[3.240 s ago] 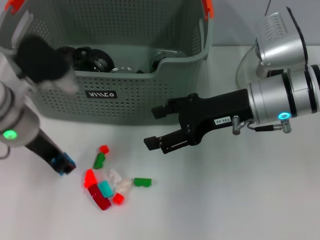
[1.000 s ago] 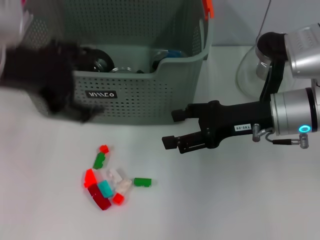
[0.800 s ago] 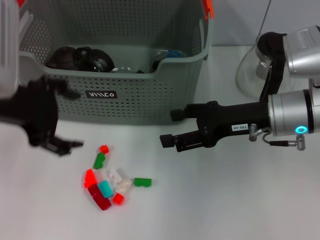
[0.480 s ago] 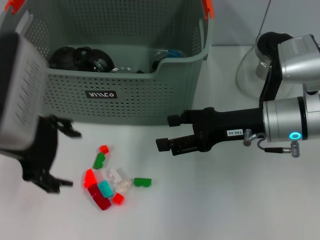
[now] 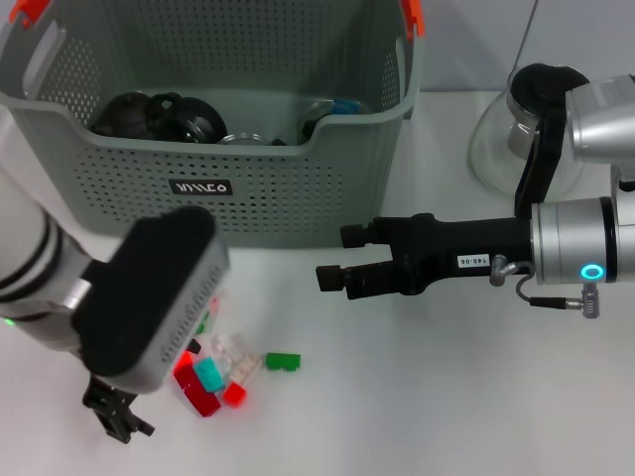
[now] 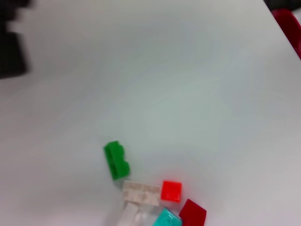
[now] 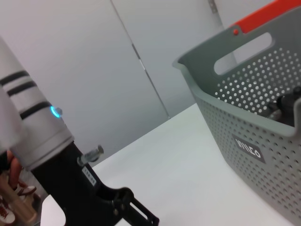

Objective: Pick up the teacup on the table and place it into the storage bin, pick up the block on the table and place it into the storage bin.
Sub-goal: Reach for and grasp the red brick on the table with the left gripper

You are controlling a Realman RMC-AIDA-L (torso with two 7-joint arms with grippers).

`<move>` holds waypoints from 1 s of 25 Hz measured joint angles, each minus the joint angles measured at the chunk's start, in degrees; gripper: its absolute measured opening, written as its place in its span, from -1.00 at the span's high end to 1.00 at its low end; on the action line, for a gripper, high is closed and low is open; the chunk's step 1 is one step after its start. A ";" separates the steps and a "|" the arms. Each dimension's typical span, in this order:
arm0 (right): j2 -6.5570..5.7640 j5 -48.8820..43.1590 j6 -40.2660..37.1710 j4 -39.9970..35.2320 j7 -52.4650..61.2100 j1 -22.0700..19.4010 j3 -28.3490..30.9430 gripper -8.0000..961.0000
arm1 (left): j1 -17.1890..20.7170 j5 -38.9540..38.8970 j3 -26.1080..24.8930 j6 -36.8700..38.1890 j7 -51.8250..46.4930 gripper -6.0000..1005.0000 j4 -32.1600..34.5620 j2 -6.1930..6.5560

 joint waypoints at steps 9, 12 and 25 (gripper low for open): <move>0.06 0.00 0.62 0.78 0.00 0.03 0.45 -0.96 | -1.76 3.94 7.51 -3.65 2.08 -0.86 -2.72 0.00; 0.06 0.00 0.79 0.80 0.15 0.03 0.68 -0.96 | -1.88 4.28 8.44 -4.38 2.81 -0.86 -3.31 0.00; 0.06 -0.01 1.45 1.29 -0.26 -0.06 1.90 -0.96 | -2.49 4.38 9.38 -8.14 4.54 -0.83 -6.75 0.01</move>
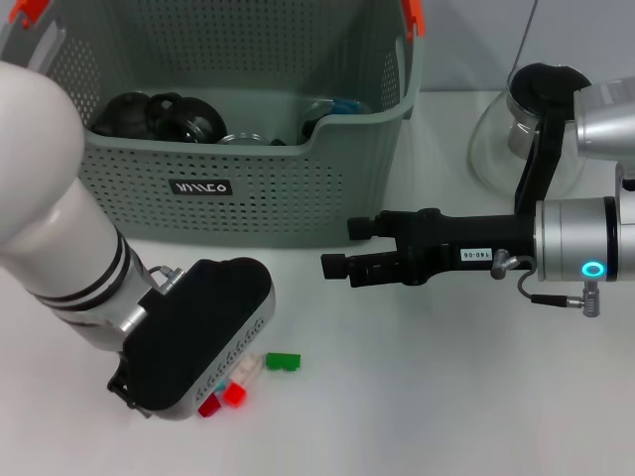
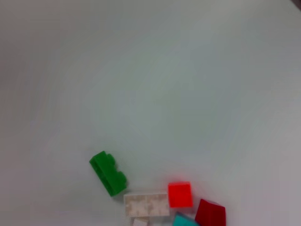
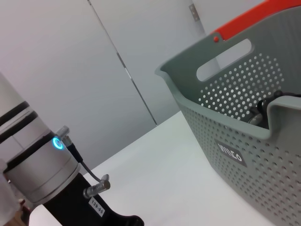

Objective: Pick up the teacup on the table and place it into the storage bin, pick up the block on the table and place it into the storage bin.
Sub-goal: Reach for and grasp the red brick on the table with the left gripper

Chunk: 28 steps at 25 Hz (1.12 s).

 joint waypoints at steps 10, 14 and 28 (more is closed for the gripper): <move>-0.09 0.00 0.10 -0.01 -0.02 0.00 0.29 -0.95 | -0.07 0.09 0.82 -2.68 0.10 -0.03 -1.96 0.00; -0.09 0.00 0.10 -0.03 -0.08 0.00 0.47 -0.95 | -0.07 0.09 0.84 -2.79 0.10 -0.02 -2.24 0.00; -0.09 0.00 0.17 -0.30 -0.21 0.00 0.66 -0.96 | 0.20 -0.18 0.23 -5.17 -0.50 0.06 -3.44 0.00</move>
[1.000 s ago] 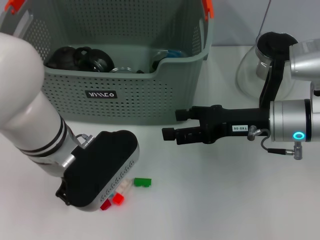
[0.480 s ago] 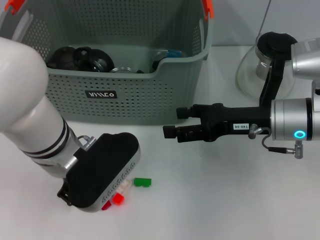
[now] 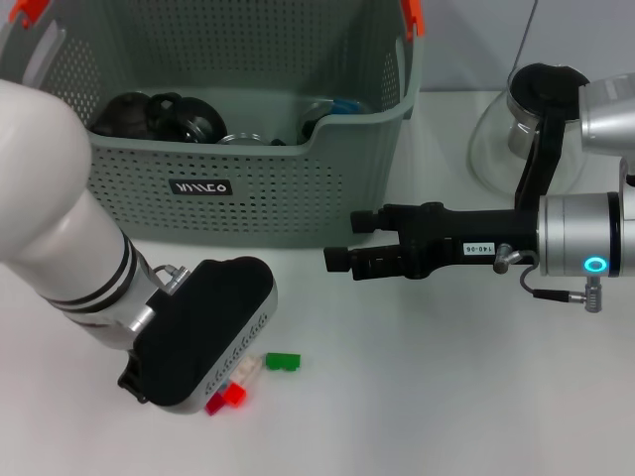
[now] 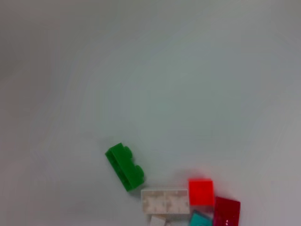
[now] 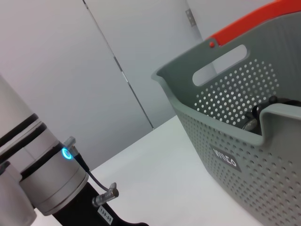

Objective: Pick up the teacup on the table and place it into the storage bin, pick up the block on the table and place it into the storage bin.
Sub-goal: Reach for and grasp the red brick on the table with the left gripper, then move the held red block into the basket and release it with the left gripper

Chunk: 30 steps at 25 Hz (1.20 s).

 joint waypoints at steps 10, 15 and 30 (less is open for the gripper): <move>-0.09 0.00 0.03 -0.16 0.00 0.00 0.01 -0.96 | -0.17 0.21 0.17 -0.51 -1.28 0.44 -0.70 -0.09; -0.09 0.00 0.03 -0.17 0.00 0.00 0.01 -0.96 | -0.18 0.25 0.26 -0.04 -1.30 0.53 -0.72 -0.09; -0.28 0.00 0.02 -0.19 0.00 0.09 0.01 -0.96 | -0.27 0.88 -0.32 2.42 -4.29 0.61 1.67 -0.09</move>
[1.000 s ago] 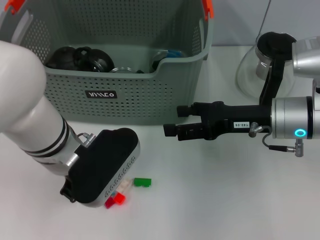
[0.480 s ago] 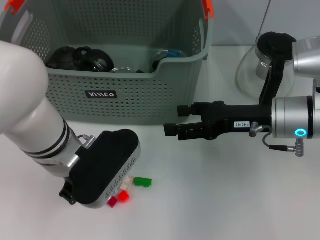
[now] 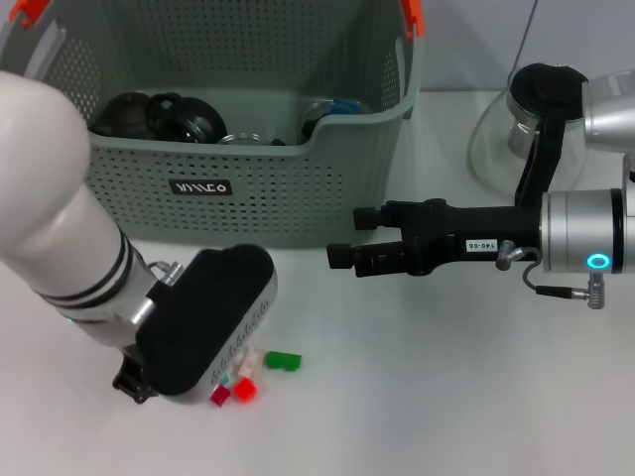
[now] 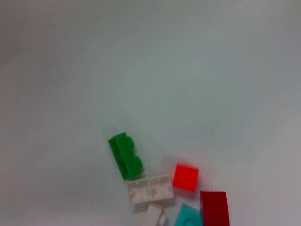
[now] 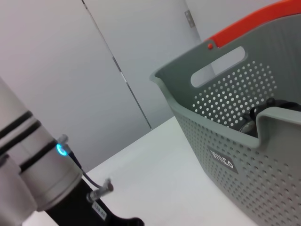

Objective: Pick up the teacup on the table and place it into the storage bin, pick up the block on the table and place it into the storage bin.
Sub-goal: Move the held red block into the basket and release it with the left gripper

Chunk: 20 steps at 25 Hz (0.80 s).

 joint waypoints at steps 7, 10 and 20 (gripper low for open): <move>-0.20 -0.02 -0.07 -0.06 -0.01 0.05 0.00 -0.96 | -0.18 -4.55 -6.06 10.76 -6.56 0.61 8.12 0.23; -0.35 -0.05 -0.30 -0.06 -0.06 0.02 0.00 -0.96 | -0.20 -7.86 -10.94 13.63 -8.85 0.61 9.07 0.21; -0.94 -0.59 -1.50 -0.05 -0.50 -0.12 -0.45 -0.96 | -6.50 -25.71 -43.46 16.43 -25.61 0.61 5.13 1.00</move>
